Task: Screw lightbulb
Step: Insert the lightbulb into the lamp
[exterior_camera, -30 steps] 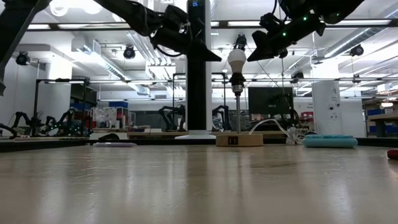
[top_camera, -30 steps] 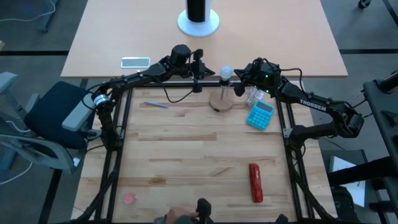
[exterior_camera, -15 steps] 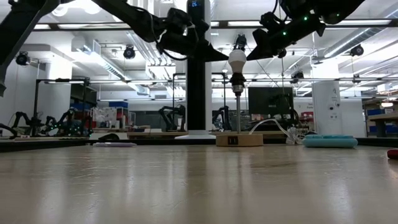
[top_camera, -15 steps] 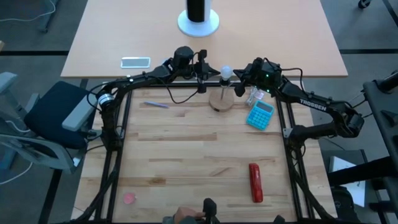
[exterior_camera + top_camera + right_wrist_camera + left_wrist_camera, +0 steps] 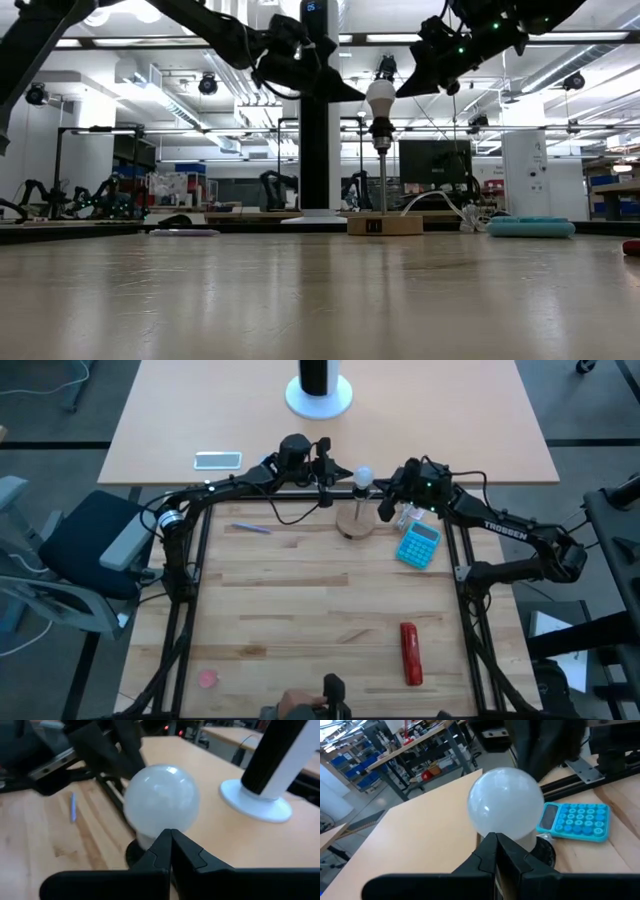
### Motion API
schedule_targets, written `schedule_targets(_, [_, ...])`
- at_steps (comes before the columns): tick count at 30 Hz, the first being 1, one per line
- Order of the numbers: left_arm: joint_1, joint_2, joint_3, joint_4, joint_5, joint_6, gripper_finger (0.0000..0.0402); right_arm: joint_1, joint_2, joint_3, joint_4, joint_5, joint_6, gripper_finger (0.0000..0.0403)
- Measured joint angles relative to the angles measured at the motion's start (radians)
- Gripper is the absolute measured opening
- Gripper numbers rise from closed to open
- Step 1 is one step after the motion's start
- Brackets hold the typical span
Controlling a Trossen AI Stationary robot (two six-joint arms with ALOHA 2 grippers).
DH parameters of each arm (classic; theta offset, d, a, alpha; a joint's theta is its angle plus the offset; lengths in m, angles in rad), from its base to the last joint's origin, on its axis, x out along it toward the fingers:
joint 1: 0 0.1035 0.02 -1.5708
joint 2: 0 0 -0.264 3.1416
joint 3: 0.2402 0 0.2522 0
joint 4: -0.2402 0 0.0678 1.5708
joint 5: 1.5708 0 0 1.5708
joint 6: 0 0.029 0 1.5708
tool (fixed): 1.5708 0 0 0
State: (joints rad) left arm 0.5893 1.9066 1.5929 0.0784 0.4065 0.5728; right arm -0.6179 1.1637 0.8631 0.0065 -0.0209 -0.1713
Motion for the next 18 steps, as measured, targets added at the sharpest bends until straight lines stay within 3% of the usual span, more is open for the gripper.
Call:
schedule_targets(5, [0.002,0.001,0.0,-0.007,-0.009,0.0,0.0,0.018,0.003,0.0,-0.017,0.008,0.007,0.0])
schedule_targets(9, [0.007,-0.007,0.0,-0.039,-0.027,0.001,0.0,0.017,-0.009,0.0,-0.042,0.075,0.006,0.0])
schedule_targets(15, [0.009,-0.023,0.0,-0.088,0.113,0.034,0.0,0.004,-0.014,0.0,-0.007,0.129,-0.037,0.0])
schedule_targets(18, [-0.004,-0.013,0.0,-0.051,0.115,0.027,0.0,-0.002,-0.012,0.0,0.041,0.118,-0.056,0.0])
